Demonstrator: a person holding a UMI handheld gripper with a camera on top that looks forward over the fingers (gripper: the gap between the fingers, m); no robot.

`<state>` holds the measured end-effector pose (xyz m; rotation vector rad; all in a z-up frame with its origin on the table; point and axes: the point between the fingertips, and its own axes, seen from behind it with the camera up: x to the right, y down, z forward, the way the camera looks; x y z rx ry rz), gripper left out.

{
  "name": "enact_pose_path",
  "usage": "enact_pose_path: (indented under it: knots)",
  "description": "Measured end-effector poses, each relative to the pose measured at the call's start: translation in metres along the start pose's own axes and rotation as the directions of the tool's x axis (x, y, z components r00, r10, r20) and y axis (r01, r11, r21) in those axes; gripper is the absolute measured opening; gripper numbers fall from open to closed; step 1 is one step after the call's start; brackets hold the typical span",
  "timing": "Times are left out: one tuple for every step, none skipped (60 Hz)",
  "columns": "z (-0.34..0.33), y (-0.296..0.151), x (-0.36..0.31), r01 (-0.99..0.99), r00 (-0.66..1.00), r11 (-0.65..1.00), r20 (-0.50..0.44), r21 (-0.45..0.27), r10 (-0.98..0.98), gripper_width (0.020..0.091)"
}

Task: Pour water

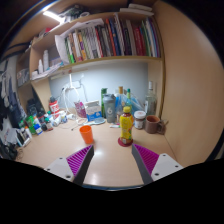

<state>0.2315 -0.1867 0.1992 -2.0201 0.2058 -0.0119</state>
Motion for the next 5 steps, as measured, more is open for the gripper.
enact_pose_path:
  knots:
    - [-0.009, -0.001, -0.004, -0.006, 1.0, 1.0, 0.0, 0.0, 0.006, 0.0834]
    - [-0.017, -0.002, -0.009, -0.012, 1.0, 1.0, 0.001, 0.001, 0.012, 0.0835]
    - [-0.025, -0.003, -0.013, -0.018, 1.0, 1.0, 0.003, 0.002, 0.018, 0.0837]
    - [-0.033, -0.004, -0.018, -0.023, 1.0, 1.0, 0.003, 0.003, 0.023, 0.0839]
    - [-0.041, -0.005, -0.021, -0.028, 1.0, 1.0, 0.004, 0.005, 0.028, 0.0839]
